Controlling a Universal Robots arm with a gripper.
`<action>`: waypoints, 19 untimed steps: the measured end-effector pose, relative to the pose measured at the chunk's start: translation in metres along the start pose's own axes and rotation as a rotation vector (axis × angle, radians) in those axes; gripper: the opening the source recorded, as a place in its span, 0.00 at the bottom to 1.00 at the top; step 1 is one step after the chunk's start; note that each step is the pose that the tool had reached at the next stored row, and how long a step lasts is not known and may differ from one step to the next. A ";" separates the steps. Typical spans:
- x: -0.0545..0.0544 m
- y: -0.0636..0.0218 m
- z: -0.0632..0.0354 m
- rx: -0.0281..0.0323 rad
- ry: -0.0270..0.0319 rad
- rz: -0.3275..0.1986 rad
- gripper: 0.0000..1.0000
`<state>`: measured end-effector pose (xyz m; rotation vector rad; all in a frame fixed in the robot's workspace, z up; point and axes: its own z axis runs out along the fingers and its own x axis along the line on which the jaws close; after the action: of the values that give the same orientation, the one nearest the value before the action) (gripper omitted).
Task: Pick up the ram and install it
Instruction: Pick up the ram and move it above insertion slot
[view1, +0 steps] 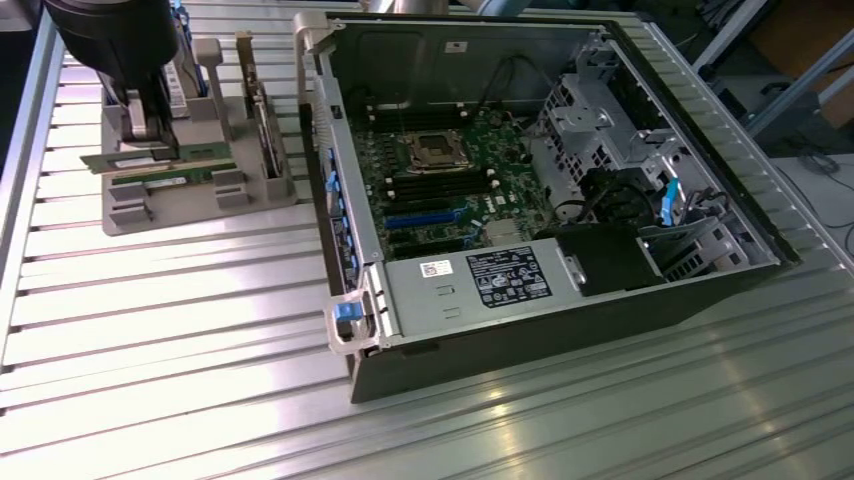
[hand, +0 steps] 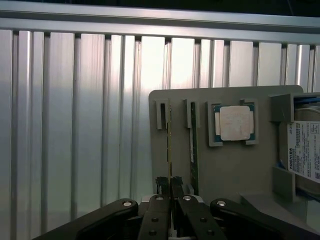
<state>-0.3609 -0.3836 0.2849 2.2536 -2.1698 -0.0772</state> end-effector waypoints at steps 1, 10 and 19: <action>0.000 0.0000 -0.0008 0.0000 0.0000 0.000 0.13; 0.000 0.0002 -0.0055 0.0001 -0.0001 0.000 0.13; 0.000 0.0004 -0.0085 0.0002 -0.0001 0.000 0.13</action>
<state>-0.3609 -0.3836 0.2934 2.2537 -2.1699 -0.0771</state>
